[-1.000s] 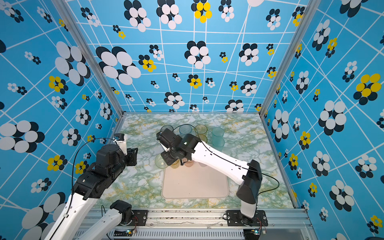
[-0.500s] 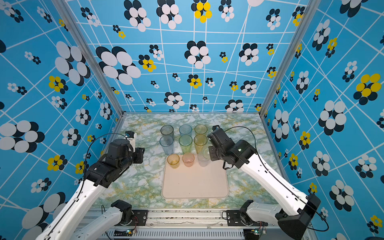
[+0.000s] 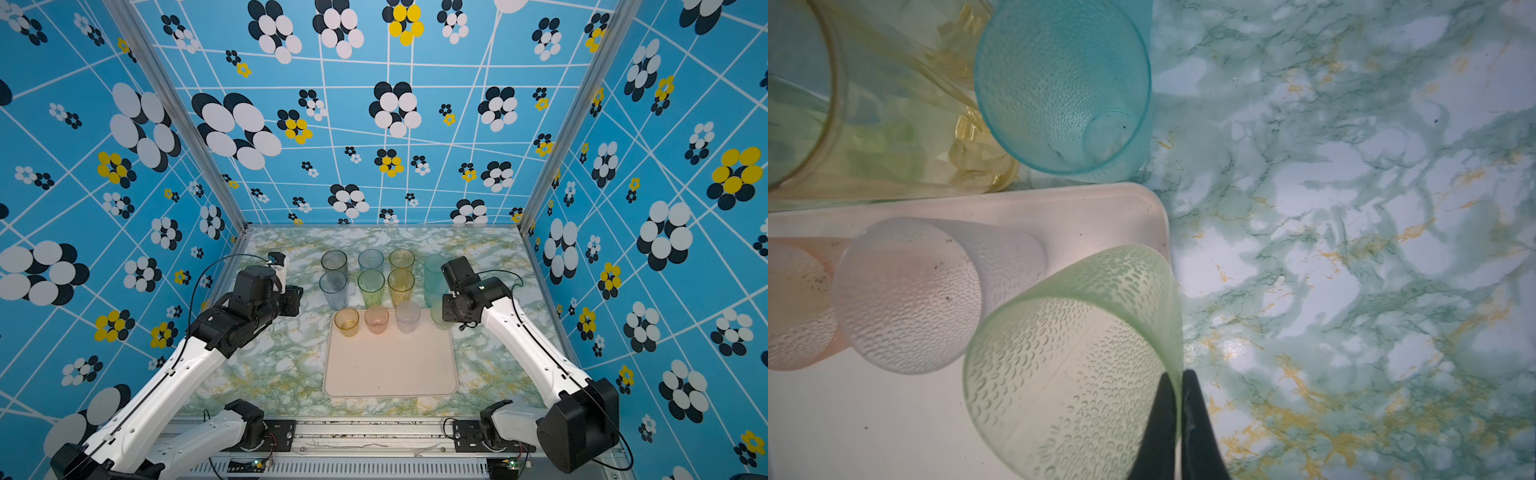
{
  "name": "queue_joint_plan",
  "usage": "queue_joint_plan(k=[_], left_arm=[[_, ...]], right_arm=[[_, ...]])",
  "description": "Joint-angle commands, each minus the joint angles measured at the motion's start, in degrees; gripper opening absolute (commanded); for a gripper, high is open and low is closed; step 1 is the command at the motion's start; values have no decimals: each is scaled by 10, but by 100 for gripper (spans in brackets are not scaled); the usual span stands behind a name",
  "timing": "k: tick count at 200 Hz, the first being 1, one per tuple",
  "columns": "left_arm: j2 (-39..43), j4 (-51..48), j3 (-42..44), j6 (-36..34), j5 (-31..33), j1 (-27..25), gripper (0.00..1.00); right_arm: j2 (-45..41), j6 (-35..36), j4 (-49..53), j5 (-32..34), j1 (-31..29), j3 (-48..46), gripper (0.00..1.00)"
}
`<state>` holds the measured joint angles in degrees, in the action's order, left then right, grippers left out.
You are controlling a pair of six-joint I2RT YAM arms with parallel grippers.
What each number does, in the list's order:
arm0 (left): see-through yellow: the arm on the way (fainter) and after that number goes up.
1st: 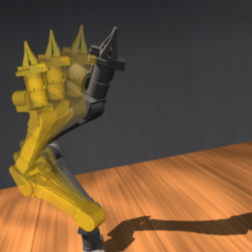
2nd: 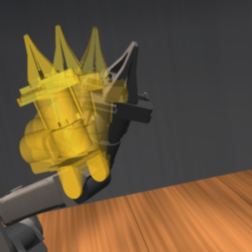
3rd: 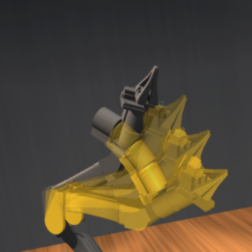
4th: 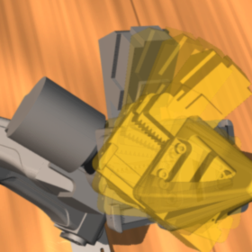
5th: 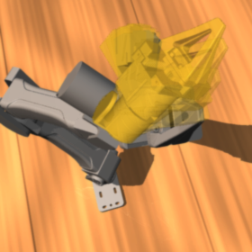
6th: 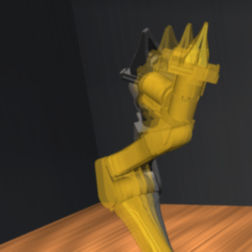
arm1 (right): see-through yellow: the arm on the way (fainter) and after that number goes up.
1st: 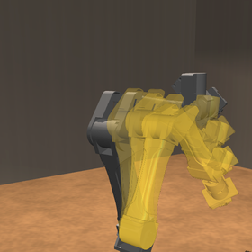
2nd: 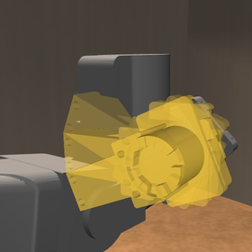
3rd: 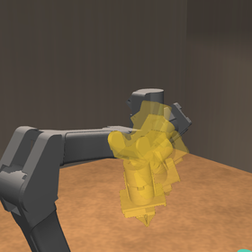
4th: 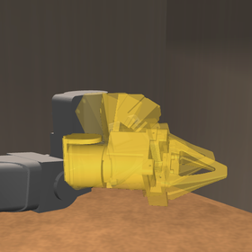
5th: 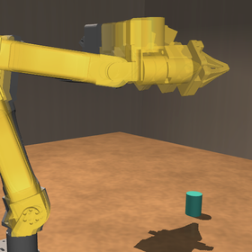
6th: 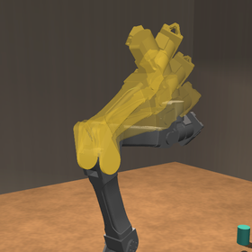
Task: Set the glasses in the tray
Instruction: 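Lower the light green cup onto the tray beside the frosted cup and release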
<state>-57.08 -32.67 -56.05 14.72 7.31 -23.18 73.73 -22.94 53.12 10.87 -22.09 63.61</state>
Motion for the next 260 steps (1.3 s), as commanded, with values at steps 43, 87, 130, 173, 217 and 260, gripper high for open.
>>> queue_joint_plan(k=[43, 87, 130, 173, 217, 260], left_arm=[[-26, 20, -14, -12, -5, -3, 37], [-39, 24, -17, -14, -5, -3, 37], [-50, 30, -17, -12, -8, -2, 37], [-56, 29, -18, -13, -9, -2, 37], [-57, 28, -17, -14, -7, -1, 38], [-59, 27, -18, -15, -5, -2, 38]], right_arm=[[39, 8, -64, -49, 18, -14, 0], [58, 10, -77, -61, 30, -22, 0], [66, 14, -83, -73, 38, -27, 0], [79, 18, -90, -77, 47, -27, 0], [97, 19, -94, -82, 50, -21, 0], [111, 20, -99, -84, 55, -16, 0]])
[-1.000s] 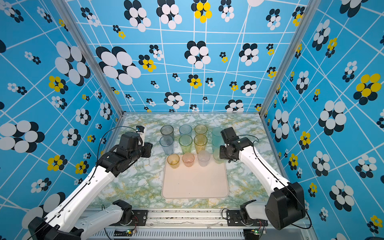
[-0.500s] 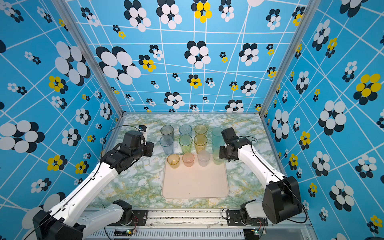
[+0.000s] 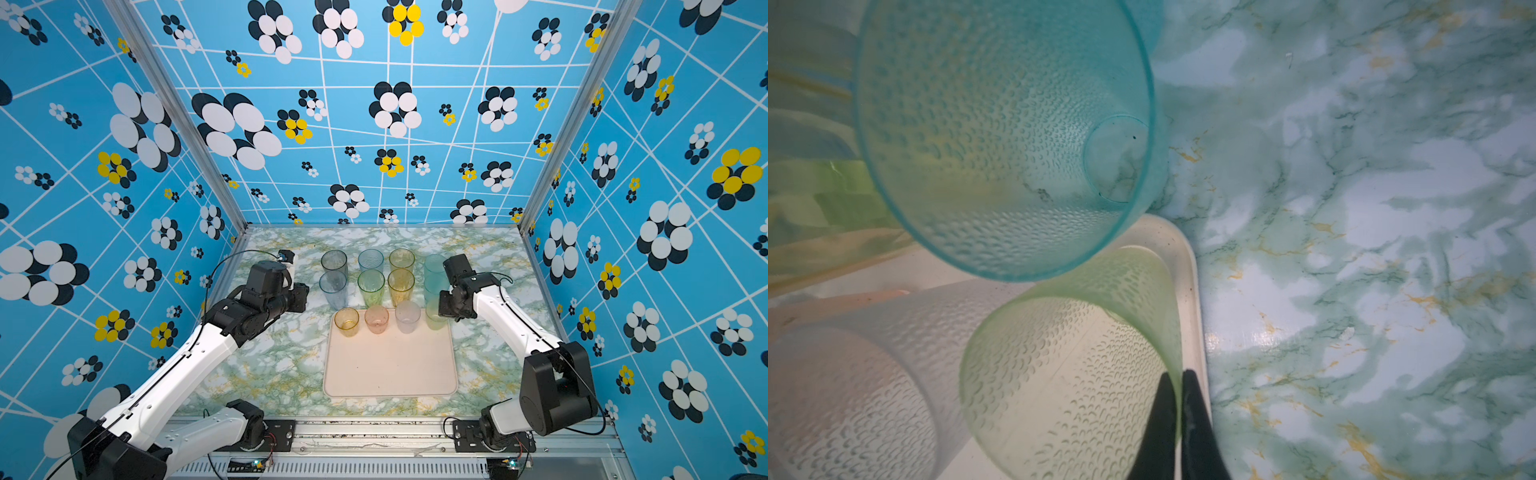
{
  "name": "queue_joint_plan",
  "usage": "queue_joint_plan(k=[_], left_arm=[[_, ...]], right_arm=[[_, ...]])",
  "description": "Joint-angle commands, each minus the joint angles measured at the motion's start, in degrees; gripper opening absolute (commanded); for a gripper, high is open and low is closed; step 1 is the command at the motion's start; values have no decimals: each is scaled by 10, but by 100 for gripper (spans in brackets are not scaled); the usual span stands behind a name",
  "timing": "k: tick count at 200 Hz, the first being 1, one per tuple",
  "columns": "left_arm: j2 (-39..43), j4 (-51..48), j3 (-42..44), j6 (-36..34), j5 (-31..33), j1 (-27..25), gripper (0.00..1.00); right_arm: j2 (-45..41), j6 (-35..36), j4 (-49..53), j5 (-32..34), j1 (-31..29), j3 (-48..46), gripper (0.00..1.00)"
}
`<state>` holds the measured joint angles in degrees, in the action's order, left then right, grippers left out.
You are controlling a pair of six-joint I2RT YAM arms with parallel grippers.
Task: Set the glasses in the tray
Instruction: 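Lower the light green cup onto the tray beside the frosted cup and release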
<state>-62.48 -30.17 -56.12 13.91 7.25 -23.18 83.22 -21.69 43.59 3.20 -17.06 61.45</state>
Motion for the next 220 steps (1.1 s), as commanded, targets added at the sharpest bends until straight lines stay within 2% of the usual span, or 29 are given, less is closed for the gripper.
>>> queue_joint_plan(k=[1, 40, 122, 220], left_arm=[[-5, 2, -17, -6, -4, -1, 38], [-7, 2, -17, -7, -2, 0, 38], [-10, 7, -14, -8, -1, -1, 38], [-20, 23, 8, -9, -5, 8, 38]], right_arm=[[16, 8, -4, -7, 4, 6, 0], [25, 8, -4, -9, 8, 7, 4], [8, 10, -4, -10, 10, 5, 26], [-61, 10, 12, 16, 27, 7, 36]])
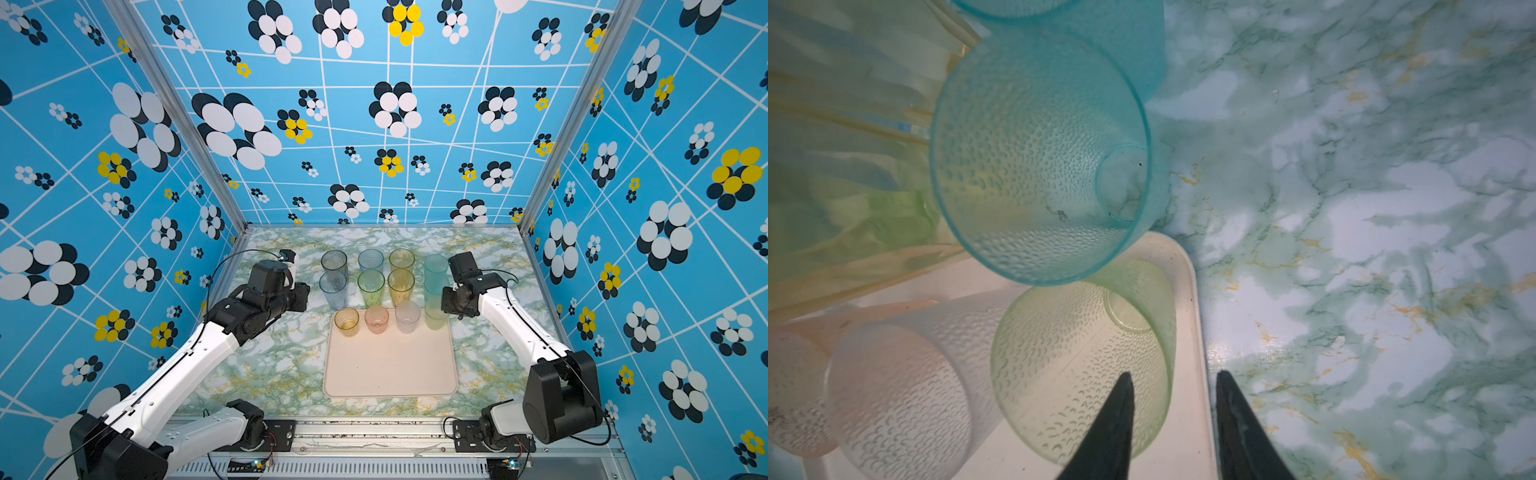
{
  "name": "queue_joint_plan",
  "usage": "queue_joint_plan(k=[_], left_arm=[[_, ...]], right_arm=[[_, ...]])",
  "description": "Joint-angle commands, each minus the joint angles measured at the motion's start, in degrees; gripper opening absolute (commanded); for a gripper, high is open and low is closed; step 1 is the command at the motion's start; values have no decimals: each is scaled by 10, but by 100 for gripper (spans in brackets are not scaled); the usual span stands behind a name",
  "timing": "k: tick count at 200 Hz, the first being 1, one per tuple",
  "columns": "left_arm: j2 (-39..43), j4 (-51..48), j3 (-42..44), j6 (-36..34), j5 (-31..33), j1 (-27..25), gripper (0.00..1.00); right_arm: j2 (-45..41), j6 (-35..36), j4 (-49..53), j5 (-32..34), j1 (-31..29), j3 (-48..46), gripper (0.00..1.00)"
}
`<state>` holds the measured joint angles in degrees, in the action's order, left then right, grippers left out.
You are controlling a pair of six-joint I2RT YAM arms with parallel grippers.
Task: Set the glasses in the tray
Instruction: 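Lower the light green cup onto the tray beside the frosted cup and release, then move the right gripper to the teal textured cup beyond the tray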
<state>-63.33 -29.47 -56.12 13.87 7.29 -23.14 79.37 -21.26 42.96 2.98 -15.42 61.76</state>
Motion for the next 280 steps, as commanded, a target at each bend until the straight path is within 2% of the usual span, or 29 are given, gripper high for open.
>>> queue_joint_plan(k=[1, 50, 102, 174, 280], left_arm=[[-12, 16, 8, -8, -6, 8, 38], [-26, 24, 16, -4, -19, 19, 38], [-40, 27, 14, -5, -26, 20, 37], [-41, 22, 8, -7, -24, 22, 37], [-36, 19, 14, -8, -24, 30, 37]], right_arm=[[-23, 6, 18, 18, 11, 5, 36], [-20, 16, 17, 15, 23, 37, 35], [53, 31, 6, -22, 25, 108, 32], [148, 62, 31, -9, 32, 190, 31], [222, 75, 45, -6, 35, 224, 28]])
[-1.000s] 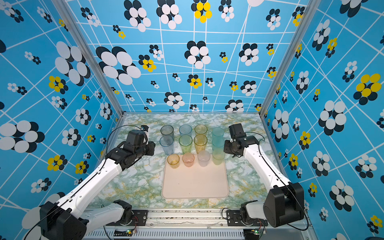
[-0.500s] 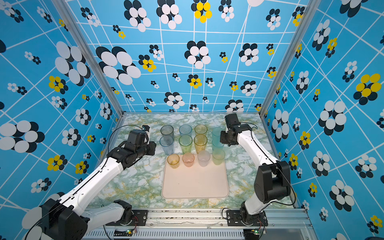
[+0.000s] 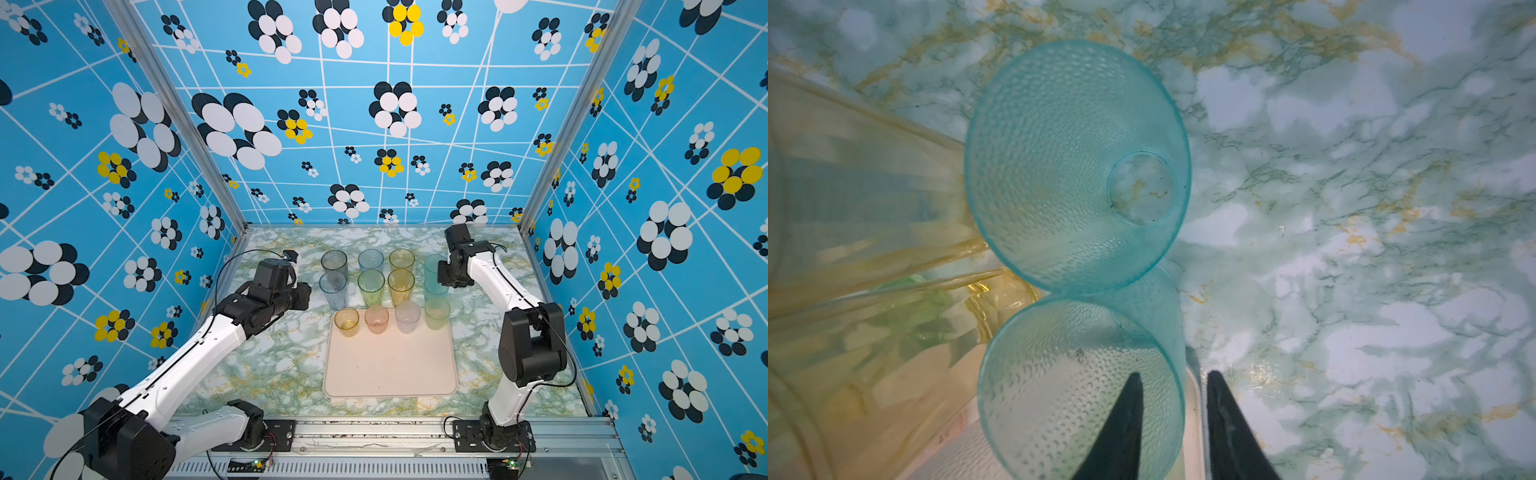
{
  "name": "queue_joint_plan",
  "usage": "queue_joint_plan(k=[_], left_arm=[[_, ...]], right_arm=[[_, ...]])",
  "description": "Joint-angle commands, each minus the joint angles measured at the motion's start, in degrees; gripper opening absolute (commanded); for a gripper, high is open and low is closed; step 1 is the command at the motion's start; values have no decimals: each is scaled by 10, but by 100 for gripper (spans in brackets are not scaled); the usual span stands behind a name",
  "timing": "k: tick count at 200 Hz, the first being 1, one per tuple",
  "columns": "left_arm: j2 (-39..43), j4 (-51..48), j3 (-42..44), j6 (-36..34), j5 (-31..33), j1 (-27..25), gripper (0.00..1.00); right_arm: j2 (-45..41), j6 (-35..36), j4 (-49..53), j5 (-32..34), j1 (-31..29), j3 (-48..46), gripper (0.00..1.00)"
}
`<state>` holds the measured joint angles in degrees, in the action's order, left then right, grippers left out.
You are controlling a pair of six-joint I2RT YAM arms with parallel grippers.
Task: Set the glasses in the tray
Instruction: 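Move the right gripper to the teal textured cup beyond the tray, then lower the right gripper and close it on the teal cup's rim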
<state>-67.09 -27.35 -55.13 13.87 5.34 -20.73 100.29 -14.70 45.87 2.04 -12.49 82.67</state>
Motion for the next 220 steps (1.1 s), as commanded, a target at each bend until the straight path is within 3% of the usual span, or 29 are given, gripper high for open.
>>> queue_joint_plan(k=[1, 220], left_arm=[[2, -2, 5, -8, -4, 6, 37], [-7, 3, 8, -7, -9, 10, 37]], right_arm=[[13, 10, 16, 3, 5, 15, 28], [27, 15, 5, -15, 6, 10, 11]])
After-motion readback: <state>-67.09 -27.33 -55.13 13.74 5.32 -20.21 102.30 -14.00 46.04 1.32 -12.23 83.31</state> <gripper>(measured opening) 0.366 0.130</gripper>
